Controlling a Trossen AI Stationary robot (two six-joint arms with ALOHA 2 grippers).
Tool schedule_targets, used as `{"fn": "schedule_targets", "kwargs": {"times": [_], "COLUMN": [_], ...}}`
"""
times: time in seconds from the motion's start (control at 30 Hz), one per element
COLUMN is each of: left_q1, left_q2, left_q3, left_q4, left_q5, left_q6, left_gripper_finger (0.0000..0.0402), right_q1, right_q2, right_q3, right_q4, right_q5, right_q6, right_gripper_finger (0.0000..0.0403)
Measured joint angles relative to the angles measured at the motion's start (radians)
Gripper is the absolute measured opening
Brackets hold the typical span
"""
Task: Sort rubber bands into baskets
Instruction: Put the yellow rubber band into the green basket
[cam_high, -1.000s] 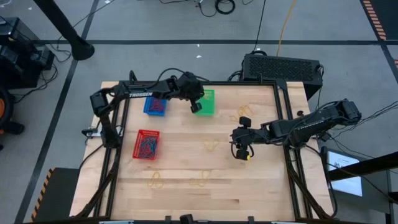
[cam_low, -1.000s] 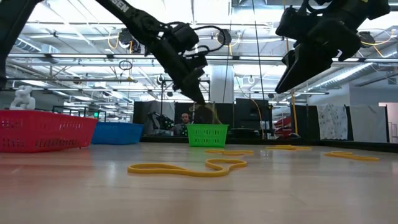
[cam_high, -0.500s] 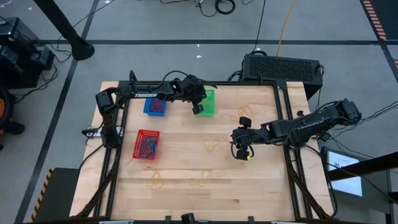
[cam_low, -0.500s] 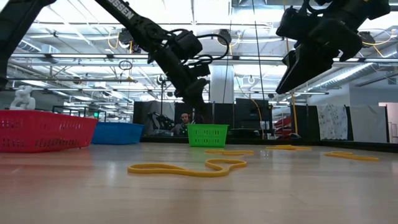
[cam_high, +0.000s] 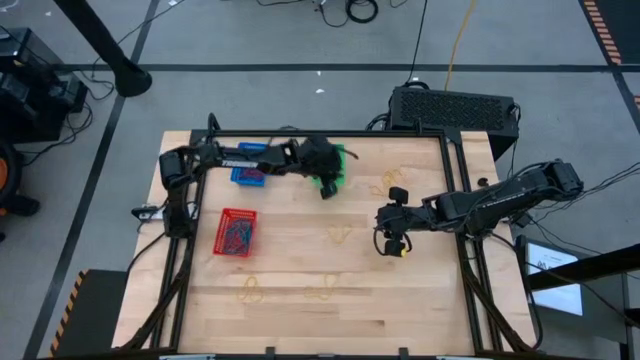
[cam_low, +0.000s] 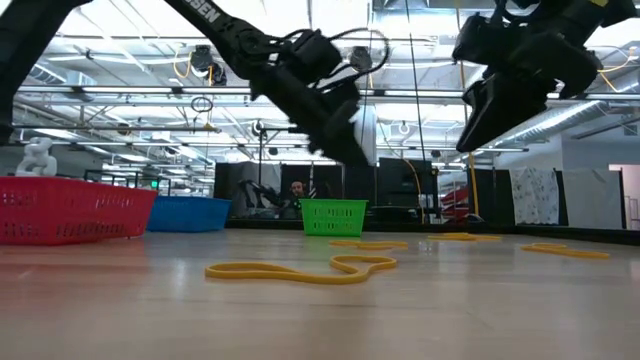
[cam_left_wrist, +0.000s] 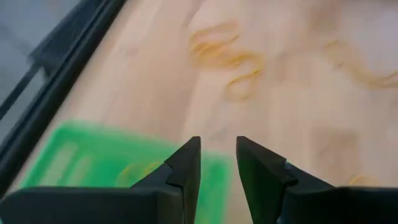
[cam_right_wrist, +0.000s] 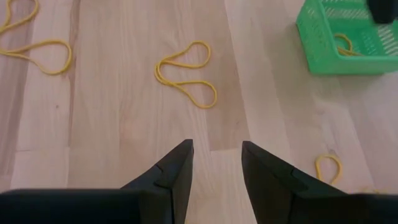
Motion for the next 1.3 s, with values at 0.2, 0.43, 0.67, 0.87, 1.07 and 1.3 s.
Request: {"fn": "schedule_targets", "kwargs": {"times": [0.2, 0.43, 0.67, 0.87, 1.07, 1.3], "left_q1": [-0.089, -0.114, -0.081, -0.068, -0.066, -0.063], "left_q2": [0.132, 0.393, 0.583, 0.628, 0.627, 0.626], "left_q3": [0.097, 0.397, 0.646, 0.671, 0.674, 0.675], "left_q4": [0.141, 0.085, -0.086, -0.114, -0.177, -0.23], "left_q5": [0.007, 0.035, 0.029, 0.076, 0.094, 0.149], "left_q6": [0.001, 0.0, 0.007, 0.017, 0.06, 0.06], "left_gripper_finger": [0.0112, 0.0112, 0.0112, 0.0112, 0.0112, 0.0102], "right_q1": [0.0, 0.0, 0.0, 0.0, 0.0, 0.0], "right_q2": [-0.075, -0.122, -0.124, -0.124, -0.124, -0.124], "right_q3": [0.0, 0.0, 0.0, 0.0, 0.0, 0.0], "right_q4": [-0.073, -0.084, -0.143, -0.16, -0.158, -0.149], "right_q5": [0.008, 0.009, 0.004, 0.004, 0.004, 0.004], "right_q6": [0.06, 0.08, 0.122, 0.129, 0.127, 0.129], "right_gripper_finger": [0.013, 0.013, 0.013, 0.013, 0.013, 0.013]}}
